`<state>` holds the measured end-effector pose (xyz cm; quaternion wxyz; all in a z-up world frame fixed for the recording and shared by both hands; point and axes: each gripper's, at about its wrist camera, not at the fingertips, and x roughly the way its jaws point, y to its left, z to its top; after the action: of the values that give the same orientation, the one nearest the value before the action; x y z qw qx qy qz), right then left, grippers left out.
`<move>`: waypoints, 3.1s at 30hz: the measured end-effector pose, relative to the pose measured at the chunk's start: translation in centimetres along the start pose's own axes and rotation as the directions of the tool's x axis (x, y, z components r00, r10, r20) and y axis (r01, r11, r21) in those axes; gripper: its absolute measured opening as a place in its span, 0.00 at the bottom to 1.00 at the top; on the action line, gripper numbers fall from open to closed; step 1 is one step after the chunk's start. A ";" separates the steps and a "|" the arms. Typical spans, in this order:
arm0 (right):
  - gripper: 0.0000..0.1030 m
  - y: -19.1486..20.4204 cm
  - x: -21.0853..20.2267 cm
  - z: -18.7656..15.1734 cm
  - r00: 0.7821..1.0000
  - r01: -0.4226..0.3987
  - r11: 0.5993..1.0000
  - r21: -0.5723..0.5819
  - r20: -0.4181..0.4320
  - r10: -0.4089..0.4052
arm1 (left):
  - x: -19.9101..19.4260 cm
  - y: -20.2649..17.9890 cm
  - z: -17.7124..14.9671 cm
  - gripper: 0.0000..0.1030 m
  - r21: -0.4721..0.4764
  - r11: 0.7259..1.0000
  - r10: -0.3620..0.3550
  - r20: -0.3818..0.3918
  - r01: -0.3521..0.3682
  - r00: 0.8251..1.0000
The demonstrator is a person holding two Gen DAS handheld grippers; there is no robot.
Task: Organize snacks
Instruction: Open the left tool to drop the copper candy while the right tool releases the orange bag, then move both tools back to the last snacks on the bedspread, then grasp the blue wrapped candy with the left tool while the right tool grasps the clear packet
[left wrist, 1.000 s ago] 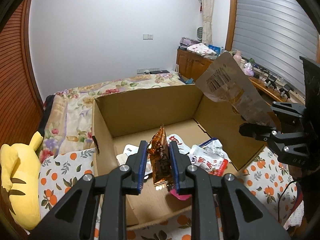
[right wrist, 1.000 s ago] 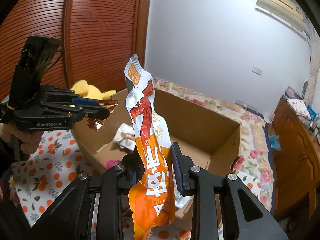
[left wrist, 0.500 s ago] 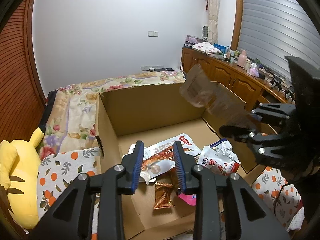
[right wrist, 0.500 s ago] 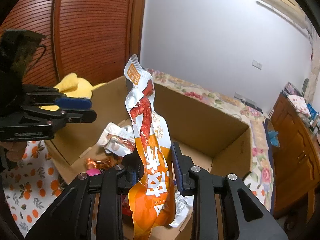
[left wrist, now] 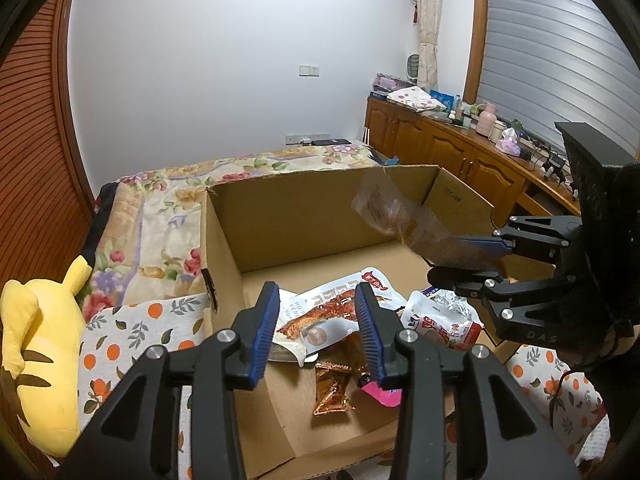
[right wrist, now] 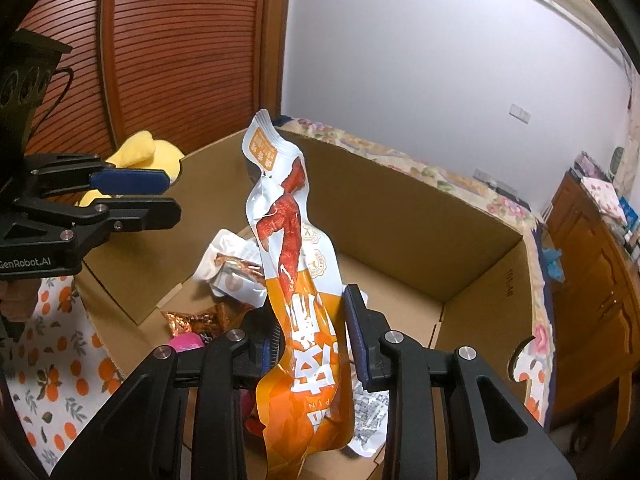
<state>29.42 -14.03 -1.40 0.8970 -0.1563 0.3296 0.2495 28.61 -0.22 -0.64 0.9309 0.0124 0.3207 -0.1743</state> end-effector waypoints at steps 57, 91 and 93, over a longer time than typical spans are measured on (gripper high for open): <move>0.57 3.0 -10.2 -14.1 0.999 0.033 0.987 0.156 0.007 -0.035 | -4.9 -13.6 -16.3 0.65 0.079 0.994 -0.064 -0.178 0.079 0.982; 0.21 2.8 -2.9 -15.7 0.985 0.090 0.979 0.183 -0.163 -0.061 | -5.6 -15.6 -20.1 0.67 0.136 0.989 -0.036 -0.201 0.064 0.979; 0.20 2.8 -3.1 -15.9 0.985 0.091 0.979 0.181 -0.160 -0.062 | -5.7 -15.5 -20.3 0.67 0.140 0.988 -0.036 -0.194 0.064 0.980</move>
<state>17.69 -19.88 -11.28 0.8886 -0.1023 0.4137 0.1696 7.19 -10.26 -11.97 0.8878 0.0888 0.3954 -0.2184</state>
